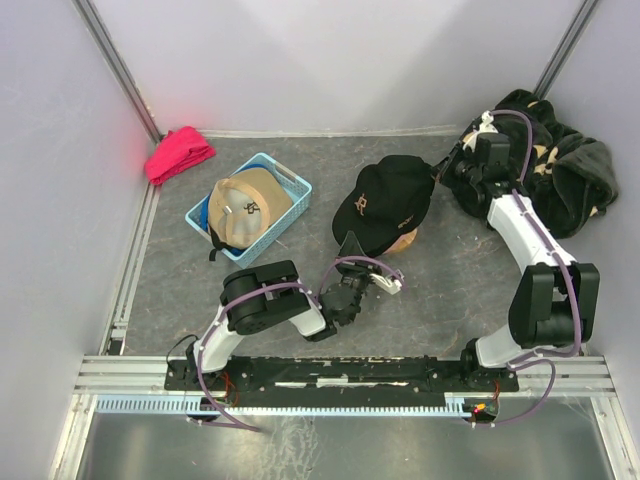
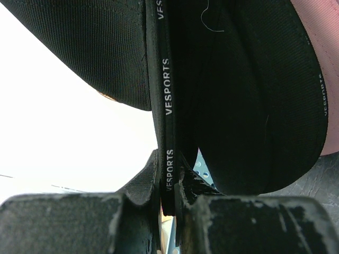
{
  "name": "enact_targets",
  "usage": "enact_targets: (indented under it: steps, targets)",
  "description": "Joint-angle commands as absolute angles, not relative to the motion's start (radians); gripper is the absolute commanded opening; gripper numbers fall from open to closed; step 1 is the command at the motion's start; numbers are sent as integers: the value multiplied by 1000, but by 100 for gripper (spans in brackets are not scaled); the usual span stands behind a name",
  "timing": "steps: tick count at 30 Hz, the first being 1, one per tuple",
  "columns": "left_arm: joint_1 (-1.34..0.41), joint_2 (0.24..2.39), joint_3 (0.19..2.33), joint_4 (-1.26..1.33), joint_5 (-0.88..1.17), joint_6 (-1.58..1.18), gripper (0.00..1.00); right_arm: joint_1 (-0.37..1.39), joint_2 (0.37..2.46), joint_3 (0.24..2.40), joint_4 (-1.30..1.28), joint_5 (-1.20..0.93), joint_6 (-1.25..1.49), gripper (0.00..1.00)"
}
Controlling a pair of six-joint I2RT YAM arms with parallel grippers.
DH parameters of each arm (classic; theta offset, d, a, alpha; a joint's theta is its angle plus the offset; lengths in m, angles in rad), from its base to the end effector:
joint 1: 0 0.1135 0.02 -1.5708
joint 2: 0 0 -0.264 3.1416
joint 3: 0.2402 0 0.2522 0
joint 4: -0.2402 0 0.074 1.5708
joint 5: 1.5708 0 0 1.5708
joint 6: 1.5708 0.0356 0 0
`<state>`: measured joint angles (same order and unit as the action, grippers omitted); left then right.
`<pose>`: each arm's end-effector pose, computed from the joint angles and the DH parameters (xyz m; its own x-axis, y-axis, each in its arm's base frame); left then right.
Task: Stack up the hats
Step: Stack the hat on the hat.
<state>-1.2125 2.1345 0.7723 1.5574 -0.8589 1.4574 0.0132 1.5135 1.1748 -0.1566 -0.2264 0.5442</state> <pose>0.1536 -0.3332 0.1283 0.3568 0.8982 -0.2569 -0.0278 0.2851 0.9581 0.3514 0.0126 0.3006 -0.5155 0.4978 -0.6975 0.0661 0.8347 0.5468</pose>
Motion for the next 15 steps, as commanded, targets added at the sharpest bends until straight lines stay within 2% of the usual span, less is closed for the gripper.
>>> enact_targets:
  steps: [1, 15]
  targets:
    - [-1221, 2163, 735, 1732, -896, 1479, 3, -21, 1547, 1240, -20, -13, 505, 2]
    - [-1214, 2238, 761, 1731, -927, 1448, 3, -19, 1621, 1131, -58, 54, 490, 2]
